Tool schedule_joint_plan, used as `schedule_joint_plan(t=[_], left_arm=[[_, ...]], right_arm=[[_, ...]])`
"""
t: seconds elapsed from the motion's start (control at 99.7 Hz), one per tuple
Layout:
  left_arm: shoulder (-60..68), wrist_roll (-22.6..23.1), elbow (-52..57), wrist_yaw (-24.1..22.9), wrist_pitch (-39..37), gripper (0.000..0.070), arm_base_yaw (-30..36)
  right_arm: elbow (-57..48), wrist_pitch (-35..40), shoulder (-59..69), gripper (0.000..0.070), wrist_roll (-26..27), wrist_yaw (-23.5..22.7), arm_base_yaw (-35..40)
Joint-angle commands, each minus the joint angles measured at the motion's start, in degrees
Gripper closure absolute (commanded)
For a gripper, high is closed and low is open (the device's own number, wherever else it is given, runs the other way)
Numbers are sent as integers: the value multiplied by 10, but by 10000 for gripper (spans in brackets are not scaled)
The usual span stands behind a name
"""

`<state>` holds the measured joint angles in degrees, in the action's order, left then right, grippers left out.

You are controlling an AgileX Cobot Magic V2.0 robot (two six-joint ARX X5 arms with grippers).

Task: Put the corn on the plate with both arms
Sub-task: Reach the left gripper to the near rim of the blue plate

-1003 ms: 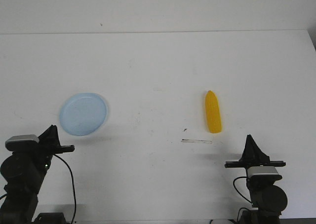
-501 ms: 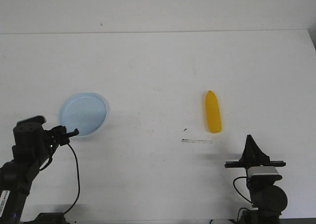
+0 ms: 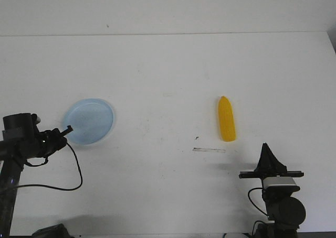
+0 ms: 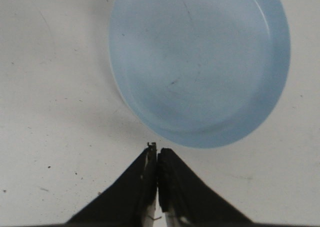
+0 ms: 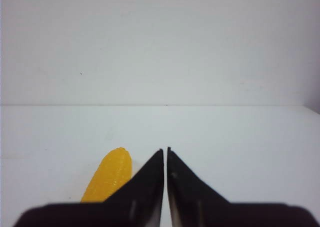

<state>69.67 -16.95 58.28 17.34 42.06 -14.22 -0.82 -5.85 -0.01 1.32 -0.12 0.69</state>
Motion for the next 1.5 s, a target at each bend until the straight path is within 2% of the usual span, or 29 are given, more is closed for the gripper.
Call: schedule_joint_plan(t=[0.0,0.221,0.331,0.461,0.592,0.652,0.742,0.892,1.494], left_arm=[[24,29,18,26,8,699,-15],[125,106,87,28,72,697,-70],[174,123,129,26,76,675,-81],[221,137,162,26,63,539,-82],[256,123,169,27,43,369,-84],[269,118,169,27,38,322,-84],[287,112,169,40,24,321,-84],[306,103,169,110,-2,328,-83],[337,98,169,110,-21,337,-73]], right_arm=[[1,-6,1,687,5,1,0],[1,-6,1,687,5,1,0],[1,-6,1,687,5,1,0],[1,-6,1,687,5,1,0],[1,-6,1,687,5,1,0],[1,-6,1,687,5,1,0],[1,-6,1,687,5,1,0],[1,-6,1,687,5,1,0],[1,-6,1,687,5,1,0]])
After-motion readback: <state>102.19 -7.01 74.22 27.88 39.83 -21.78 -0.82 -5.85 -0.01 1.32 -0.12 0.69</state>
